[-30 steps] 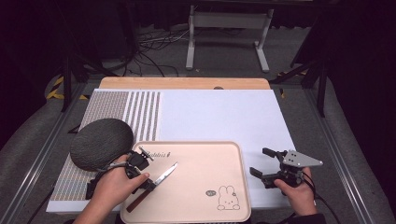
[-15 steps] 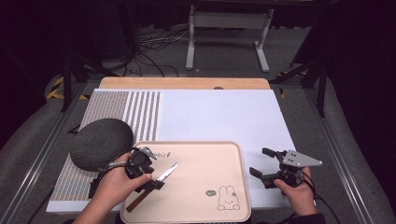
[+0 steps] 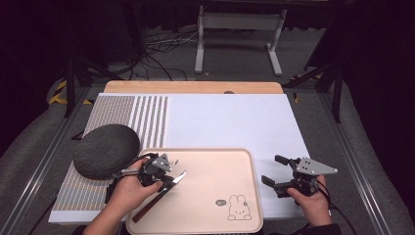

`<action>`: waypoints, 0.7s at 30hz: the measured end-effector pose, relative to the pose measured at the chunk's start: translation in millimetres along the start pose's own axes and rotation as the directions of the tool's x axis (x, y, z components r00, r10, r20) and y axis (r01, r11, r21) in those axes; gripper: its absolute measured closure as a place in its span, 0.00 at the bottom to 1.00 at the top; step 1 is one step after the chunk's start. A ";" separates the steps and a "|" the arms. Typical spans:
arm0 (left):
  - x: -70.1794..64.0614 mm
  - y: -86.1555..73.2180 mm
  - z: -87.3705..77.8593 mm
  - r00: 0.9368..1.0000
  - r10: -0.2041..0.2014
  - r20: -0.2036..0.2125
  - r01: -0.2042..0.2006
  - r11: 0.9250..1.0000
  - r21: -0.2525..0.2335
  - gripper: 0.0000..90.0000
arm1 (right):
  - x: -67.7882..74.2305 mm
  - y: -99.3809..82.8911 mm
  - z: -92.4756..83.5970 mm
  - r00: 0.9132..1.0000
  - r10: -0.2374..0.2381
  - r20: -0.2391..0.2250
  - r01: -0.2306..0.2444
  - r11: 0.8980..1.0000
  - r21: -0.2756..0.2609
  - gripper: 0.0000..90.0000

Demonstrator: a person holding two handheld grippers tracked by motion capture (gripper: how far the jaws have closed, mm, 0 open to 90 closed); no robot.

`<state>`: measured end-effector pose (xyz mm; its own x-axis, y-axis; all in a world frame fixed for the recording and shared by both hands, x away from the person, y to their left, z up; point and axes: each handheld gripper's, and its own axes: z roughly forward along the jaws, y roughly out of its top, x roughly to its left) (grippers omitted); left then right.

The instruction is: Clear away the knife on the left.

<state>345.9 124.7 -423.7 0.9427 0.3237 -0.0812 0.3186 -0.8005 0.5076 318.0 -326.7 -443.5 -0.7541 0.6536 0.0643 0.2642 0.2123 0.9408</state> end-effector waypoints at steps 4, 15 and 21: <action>-2.2 1.7 4.3 0.999 0.035 0.017 -0.035 0.999 0.007 1.00 | 0.0 0.0 0.5 1.000 0.000 -0.003 0.000 1.000 0.002 0.07; -7.1 3.8 14.5 0.993 0.099 0.071 -0.106 0.989 0.106 1.00 | 0.0 -0.2 0.5 1.000 0.002 -0.004 -0.002 1.000 0.001 0.07; -5.5 1.8 14.7 0.992 0.093 0.083 -0.103 0.987 0.121 1.00 | -0.1 -0.5 0.5 1.000 0.004 -0.005 -0.004 1.000 0.001 0.07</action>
<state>342.7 114.1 -435.0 0.9732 0.2050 -0.1045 0.2299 -0.8847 0.4056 318.2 -326.5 -444.2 -0.7560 0.6508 0.0698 0.2681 0.2106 0.9401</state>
